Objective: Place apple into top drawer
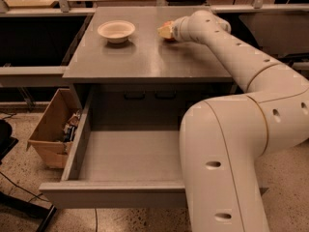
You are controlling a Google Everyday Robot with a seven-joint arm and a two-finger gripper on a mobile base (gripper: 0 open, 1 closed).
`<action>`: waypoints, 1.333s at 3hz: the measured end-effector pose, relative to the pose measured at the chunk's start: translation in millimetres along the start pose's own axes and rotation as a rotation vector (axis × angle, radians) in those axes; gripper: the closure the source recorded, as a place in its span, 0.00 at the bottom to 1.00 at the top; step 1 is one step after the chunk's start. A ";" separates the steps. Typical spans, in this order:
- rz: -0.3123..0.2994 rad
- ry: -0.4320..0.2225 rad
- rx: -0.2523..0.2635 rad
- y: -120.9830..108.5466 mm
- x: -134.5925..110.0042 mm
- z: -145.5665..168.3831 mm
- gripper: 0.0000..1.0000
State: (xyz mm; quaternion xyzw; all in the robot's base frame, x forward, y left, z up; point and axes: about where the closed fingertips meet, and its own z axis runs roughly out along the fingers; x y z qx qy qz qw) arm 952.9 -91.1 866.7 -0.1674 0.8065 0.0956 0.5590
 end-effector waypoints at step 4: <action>-0.086 -0.016 -0.068 3.9 -24.6 -50.4 1.00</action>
Offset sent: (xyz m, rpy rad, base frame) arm 0.0002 0.0008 -0.0021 0.0000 0.0041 0.0016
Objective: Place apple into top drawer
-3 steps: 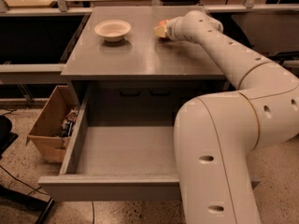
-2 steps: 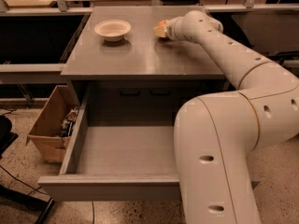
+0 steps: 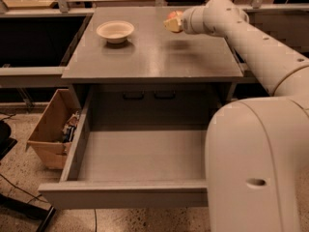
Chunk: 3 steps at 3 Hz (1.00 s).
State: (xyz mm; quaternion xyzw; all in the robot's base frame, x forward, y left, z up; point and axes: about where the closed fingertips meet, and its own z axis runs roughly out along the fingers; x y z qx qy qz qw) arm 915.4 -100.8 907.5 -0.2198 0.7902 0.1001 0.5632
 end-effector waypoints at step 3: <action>-0.199 0.058 0.077 -14.4 16.4 -266.5 1.00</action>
Offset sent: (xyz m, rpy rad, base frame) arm -0.2969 -0.1368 0.0916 -0.3403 -0.0581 -0.0234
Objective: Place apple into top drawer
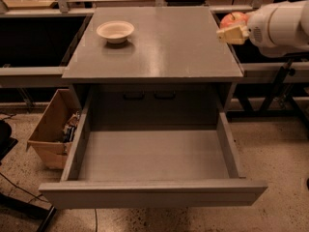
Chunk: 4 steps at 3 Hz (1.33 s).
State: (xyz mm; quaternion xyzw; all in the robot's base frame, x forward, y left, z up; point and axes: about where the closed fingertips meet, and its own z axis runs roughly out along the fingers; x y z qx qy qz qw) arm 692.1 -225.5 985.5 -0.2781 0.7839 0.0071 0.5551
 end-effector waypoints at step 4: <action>0.081 0.088 -0.158 16.7 126.2 -46.3 1.00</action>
Offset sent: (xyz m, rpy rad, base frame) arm -0.1150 -0.0950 -0.1348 0.1292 0.2071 0.1221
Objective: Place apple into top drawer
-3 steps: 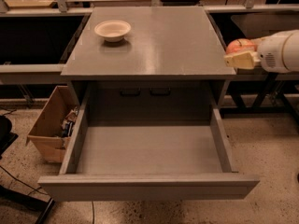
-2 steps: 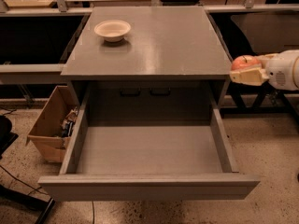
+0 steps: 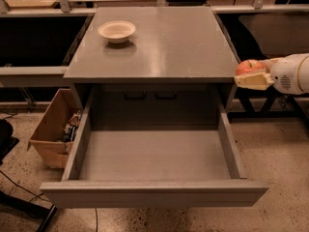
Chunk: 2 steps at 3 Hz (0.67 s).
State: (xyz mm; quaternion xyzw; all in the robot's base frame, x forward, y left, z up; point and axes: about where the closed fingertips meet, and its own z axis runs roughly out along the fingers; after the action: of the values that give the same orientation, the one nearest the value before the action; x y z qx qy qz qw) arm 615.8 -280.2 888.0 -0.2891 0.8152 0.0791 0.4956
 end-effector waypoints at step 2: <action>-0.045 0.022 -0.250 124.8 60.8 78.9 1.00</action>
Offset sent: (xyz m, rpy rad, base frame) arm -0.0597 0.1985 -0.1925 0.0521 0.1713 0.4395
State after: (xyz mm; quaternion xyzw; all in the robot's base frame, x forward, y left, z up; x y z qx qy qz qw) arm 586.5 -168.9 777.3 -0.3676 0.7976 0.1661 0.4484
